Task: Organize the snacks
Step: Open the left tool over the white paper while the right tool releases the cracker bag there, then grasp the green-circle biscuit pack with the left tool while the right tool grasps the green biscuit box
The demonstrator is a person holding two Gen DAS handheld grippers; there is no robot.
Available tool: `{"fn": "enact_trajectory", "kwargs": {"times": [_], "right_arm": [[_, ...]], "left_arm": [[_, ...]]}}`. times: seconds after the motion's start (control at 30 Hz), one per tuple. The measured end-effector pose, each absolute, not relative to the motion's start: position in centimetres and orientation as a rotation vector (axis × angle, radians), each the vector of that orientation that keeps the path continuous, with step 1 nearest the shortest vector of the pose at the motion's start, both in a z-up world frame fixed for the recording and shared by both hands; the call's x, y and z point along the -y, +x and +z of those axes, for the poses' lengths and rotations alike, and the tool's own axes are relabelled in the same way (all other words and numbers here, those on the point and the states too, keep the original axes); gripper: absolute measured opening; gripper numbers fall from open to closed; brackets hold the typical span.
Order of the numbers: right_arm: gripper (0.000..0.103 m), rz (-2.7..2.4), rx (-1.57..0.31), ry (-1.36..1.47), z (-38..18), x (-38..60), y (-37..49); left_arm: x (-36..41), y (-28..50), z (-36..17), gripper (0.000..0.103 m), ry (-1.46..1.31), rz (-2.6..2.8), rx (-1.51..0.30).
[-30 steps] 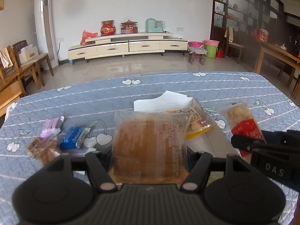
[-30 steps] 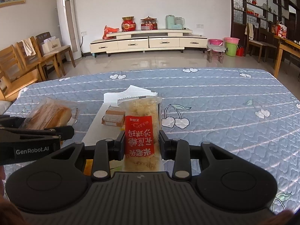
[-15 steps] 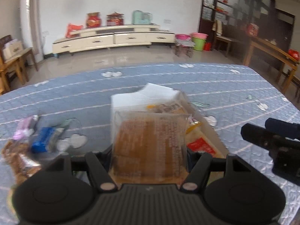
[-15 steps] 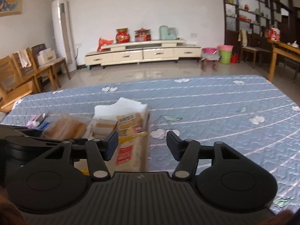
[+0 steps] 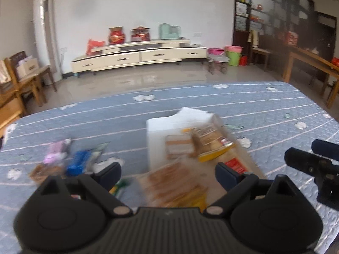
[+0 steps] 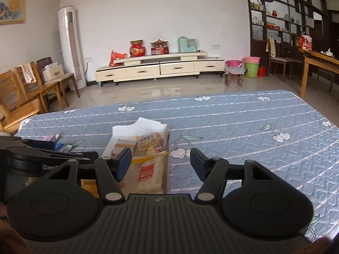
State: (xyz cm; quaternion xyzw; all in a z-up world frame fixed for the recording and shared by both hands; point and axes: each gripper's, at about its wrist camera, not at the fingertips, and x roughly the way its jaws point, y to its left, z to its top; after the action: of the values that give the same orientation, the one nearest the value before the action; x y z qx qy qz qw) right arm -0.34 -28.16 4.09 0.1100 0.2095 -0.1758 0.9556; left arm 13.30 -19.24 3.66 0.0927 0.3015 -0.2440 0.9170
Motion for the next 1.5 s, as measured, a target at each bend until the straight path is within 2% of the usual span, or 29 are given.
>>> {"fn": "enact_trajectory", "kwargs": {"times": [0.23, 0.8, 1.27, 1.5], "right_arm": [[0.085, -0.305, -0.436, 0.219, 4.1, 25.9, -1.0], [0.088, -0.172, -0.466, 0.17, 4.4, 21.8, 0.3], [0.089, -0.092, -0.516, 0.134, 3.7, 21.0, 3.6], [0.089, -0.069, -0.544, 0.127, 2.7, 21.2, 5.2]], "left_arm": [[14.3, 11.0, 4.1, 0.096, 0.184, -0.41, -0.624], [3.9, 8.5, 3.5, 0.097, 0.116, -0.222, -0.631], [0.2, 9.5, 1.4, 0.097, 0.074, -0.155, -0.667], [1.0, 12.6, -1.8, 0.099, 0.164, -0.22, -0.646]]}}
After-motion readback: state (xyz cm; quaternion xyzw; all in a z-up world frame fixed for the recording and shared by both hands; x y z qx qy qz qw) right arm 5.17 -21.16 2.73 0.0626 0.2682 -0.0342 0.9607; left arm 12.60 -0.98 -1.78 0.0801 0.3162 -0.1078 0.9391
